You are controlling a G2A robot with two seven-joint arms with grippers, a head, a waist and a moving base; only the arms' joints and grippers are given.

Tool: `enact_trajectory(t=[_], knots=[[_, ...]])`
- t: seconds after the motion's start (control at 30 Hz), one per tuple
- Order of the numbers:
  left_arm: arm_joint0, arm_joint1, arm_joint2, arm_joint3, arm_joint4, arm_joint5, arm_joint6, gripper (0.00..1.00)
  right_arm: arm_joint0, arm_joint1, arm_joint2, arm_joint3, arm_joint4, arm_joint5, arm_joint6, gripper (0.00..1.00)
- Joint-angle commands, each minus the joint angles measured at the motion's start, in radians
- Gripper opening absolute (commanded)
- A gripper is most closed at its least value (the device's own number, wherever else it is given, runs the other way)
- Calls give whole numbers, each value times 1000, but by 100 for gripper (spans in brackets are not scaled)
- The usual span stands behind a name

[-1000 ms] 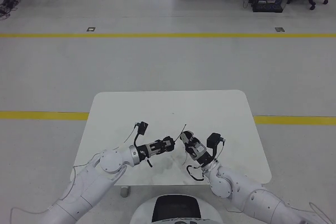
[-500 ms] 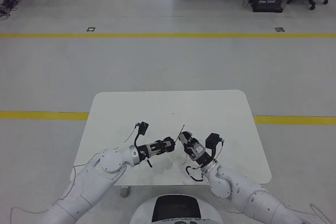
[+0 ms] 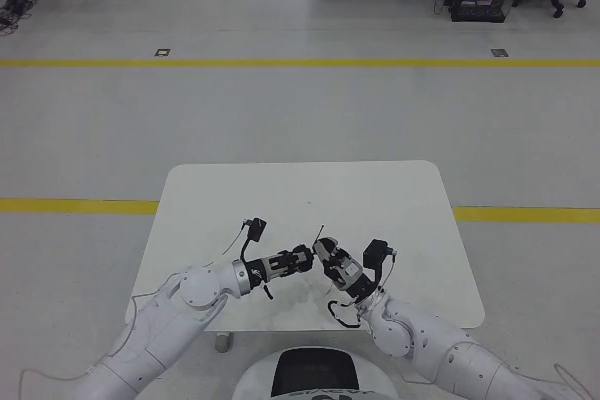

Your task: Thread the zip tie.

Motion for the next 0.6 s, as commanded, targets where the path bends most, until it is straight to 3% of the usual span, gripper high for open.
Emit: enact_trajectory(t=[0.0,0.57], knots=[[1,0,-1,0,-2,-2,1,0,4,1,-6,0,5,0,5,0],[10,3,-15,-7,-20,-14,3,0,11,7,-20,10,30,0,2,0]])
